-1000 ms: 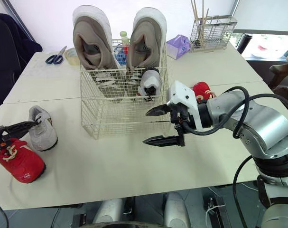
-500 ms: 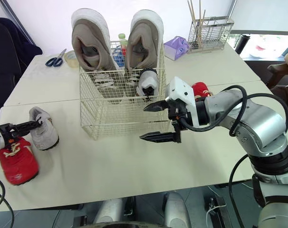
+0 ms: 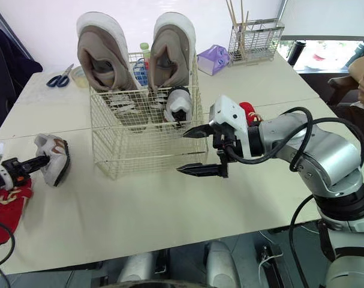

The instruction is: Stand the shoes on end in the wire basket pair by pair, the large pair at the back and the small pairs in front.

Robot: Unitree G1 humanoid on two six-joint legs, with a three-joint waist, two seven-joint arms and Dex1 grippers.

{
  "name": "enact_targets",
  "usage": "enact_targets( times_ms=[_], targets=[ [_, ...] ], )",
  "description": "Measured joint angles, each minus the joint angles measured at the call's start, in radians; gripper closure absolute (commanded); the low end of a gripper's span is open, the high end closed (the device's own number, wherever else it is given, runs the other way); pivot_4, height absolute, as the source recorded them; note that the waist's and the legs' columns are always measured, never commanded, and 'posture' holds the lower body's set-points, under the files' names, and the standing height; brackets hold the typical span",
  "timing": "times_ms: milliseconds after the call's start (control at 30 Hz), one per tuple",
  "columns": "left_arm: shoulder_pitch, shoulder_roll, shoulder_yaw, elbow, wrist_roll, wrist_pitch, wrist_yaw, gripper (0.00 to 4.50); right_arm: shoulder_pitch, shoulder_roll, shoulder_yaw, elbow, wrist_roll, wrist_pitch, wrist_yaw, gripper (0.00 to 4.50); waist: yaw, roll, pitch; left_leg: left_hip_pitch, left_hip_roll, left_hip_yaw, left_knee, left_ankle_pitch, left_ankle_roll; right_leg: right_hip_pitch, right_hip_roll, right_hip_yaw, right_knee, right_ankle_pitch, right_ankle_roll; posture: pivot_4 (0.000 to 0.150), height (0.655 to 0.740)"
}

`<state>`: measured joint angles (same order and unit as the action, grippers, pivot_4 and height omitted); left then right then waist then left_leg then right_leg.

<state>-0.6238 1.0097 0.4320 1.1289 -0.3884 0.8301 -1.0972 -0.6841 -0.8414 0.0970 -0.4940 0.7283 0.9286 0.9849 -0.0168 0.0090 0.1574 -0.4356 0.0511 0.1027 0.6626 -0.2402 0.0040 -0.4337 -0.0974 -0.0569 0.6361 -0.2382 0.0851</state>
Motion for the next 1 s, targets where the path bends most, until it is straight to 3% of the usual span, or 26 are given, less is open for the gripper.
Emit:
enact_targets(
  times_ms=[200,300,400,533,700,867,1000],
  targets=[
    [0.205,0.030,0.160,-0.312,-0.099,0.048,0.020,4.02,-0.005,0.019,0.017,0.035,-0.022,-0.038,0.013,0.00,-0.003,-0.016,0.001,-0.007,0.003,-0.002,0.000,0.000,-0.001,-0.008,-0.001,0.001,0.000,0.000,-0.001,0.150,0.7400],
    [0.319,-0.053,0.345,-0.656,-0.167,0.010,0.120,4.02,-0.006,0.035,0.024,0.053,-0.041,-0.068,0.027,0.00,0.006,-0.023,0.002,-0.008,0.004,-0.003,0.001,0.000,-0.001,-0.007,-0.005,0.001,-0.002,0.001,-0.002,0.150,0.7400],
    [0.340,-0.139,0.456,-0.945,-0.246,0.022,0.240,4.02,-0.006,0.039,0.038,0.068,-0.058,-0.093,0.039,0.00,0.008,-0.025,0.002,-0.008,0.000,-0.003,0.001,0.000,0.000,-0.006,-0.009,0.001,-0.004,0.001,-0.003,0.150,0.7400],
    [0.310,-0.250,0.516,-1.293,-0.335,0.024,0.435,4.02,-0.013,0.040,0.039,0.106,-0.077,-0.110,0.052,0.00,0.005,-0.026,0.002,-0.007,-0.002,-0.002,0.001,-0.001,0.001,-0.003,-0.012,0.001,-0.005,0.002,-0.003,0.150,0.7400],
    [0.270,-0.385,0.418,-1.672,-0.404,-0.012,0.677,4.02,-0.058,0.037,0.038,0.187,-0.103,-0.140,0.085,0.00,0.007,-0.026,0.002,-0.006,-0.002,-0.003,0.003,-0.001,0.002,0.000,-0.005,0.001,-0.005,0.005,0.003,0.150,0.7400],
    [0.198,-0.406,0.228,-1.848,-0.403,-0.035,0.826,4.02,-0.103,0.035,0.049,0.272,-0.156,-0.181,0.136,0.00,0.006,-0.026,0.002,-0.005,-0.003,-0.001,0.003,-0.001,0.002,0.001,-0.002,0.001,-0.005,0.006,0.003,0.150,0.7400],
    [0.183,-0.448,0.061,-1.920,-0.329,-0.130,0.871,4.02,-0.142,-0.002,0.049,0.325,-0.168,-0.181,0.189,0.00,0.007,-0.026,0.002,-0.005,-0.003,-0.001,0.003,-0.001,0.002,0.001,-0.001,0.001,-0.006,0.006,0.003,0.150,0.7400]
  ],
)
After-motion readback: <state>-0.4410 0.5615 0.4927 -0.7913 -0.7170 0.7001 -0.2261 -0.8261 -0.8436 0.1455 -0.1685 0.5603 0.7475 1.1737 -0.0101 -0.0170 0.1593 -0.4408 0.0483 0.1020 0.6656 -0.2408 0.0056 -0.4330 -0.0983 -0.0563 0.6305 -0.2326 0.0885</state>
